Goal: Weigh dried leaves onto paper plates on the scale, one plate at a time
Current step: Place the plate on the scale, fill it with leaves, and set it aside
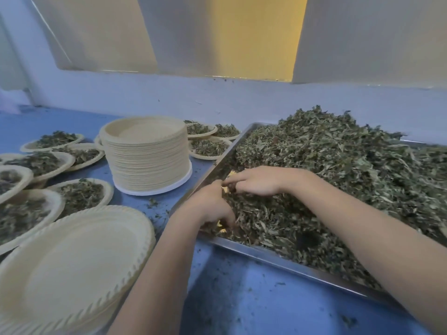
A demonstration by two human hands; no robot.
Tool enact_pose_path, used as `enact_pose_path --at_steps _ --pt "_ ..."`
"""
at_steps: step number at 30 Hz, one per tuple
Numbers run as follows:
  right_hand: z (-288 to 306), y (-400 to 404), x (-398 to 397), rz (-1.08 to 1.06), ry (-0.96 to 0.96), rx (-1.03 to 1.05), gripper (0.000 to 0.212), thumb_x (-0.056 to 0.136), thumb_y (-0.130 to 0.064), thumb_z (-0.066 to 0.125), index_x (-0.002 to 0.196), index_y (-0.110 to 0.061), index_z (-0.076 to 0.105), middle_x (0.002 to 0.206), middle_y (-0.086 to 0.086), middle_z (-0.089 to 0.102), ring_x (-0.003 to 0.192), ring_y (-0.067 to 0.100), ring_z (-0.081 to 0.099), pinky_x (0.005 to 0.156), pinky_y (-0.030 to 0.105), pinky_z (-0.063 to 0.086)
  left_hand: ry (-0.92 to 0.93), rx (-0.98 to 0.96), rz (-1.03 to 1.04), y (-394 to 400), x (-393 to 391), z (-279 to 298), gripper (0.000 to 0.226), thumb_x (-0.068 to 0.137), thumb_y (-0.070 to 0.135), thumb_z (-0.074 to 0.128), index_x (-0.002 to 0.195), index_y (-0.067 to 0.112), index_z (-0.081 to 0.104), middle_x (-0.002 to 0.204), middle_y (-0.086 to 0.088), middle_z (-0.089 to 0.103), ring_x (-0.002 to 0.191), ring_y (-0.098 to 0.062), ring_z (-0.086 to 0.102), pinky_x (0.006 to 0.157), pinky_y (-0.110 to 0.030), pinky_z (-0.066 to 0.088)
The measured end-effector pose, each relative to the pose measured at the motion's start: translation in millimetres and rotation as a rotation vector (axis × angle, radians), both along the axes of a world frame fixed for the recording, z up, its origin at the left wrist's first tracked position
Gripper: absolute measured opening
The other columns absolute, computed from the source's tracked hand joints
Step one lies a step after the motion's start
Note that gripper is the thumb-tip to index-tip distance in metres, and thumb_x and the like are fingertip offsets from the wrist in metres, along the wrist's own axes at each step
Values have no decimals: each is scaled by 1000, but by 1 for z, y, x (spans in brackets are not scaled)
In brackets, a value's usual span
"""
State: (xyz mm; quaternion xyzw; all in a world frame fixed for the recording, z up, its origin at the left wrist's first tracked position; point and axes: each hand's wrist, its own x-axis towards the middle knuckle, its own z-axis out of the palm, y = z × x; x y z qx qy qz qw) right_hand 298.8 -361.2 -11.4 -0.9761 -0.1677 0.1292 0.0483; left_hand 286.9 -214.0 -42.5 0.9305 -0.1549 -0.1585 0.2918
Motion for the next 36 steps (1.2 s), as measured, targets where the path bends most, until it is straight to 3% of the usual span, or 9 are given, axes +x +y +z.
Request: enact_pose_path --at_steps 4,7,11,15,18,25,28,32,36 --pt "15 -27 -28 -173 170 -87 104 72 -56 71 150 -41 3 155 6 21 125 26 47 94 36 48 -14 -12 -29 2 0 6 91 66 28 81 141 19 30 127 -4 46 107 -19 45 85 -28 39" --pt "5 -32 -37 -315 416 -62 129 64 -36 85 148 -39 -14 157 9 15 92 19 62 63 25 57 -69 117 -85 -4 -1 6 109 63 35 83 149 19 17 148 -8 31 129 -27 37 99 -37 41" --pt "-12 -26 -27 -321 325 140 121 66 -15 81 151 -32 -3 143 8 31 85 17 60 50 20 52 -47 67 -126 -14 -3 -6 116 60 28 86 150 30 12 150 -9 27 133 -24 34 102 -29 35" --pt "-21 -13 -18 -253 212 370 91 67 -7 79 143 -19 30 104 -1 49 63 10 64 44 19 49 -123 20 -84 -15 0 -12 115 62 22 84 151 30 12 148 -5 36 132 -20 38 99 -25 34" --pt "-27 -10 -19 -250 114 448 77 70 -6 78 136 -20 41 112 5 55 57 14 65 45 23 53 -178 10 -41 -19 -1 -14 100 68 16 79 149 22 20 135 -8 51 121 -23 49 91 -27 42" --pt "-5 -27 -40 -279 -9 544 58 69 -1 77 120 -17 53 98 1 58 42 4 60 39 17 46 -200 -50 -11 -40 -19 5 82 72 13 78 140 16 33 131 -17 43 110 -33 53 85 -37 48" --pt "6 -34 -51 -298 -32 569 49 69 0 76 109 -18 54 93 3 62 44 9 62 43 24 52 -177 -72 -55 -48 -27 23 78 71 3 76 138 8 35 128 -17 50 105 -33 58 82 -40 54" --pt "14 -33 -64 -371 -3 631 63 74 3 74 127 -17 47 94 4 60 52 16 63 48 26 54 34 -246 -52 -51 -41 41 65 78 -16 60 135 5 39 131 -22 47 89 -36 67 77 -45 57" --pt "36 -18 -71 -325 -32 640 50 76 3 70 119 -13 52 99 9 63 56 14 64 48 22 52 -13 -303 -25 -34 -49 62 56 75 -18 62 124 3 47 110 -18 58 81 -30 69 73 -42 59"
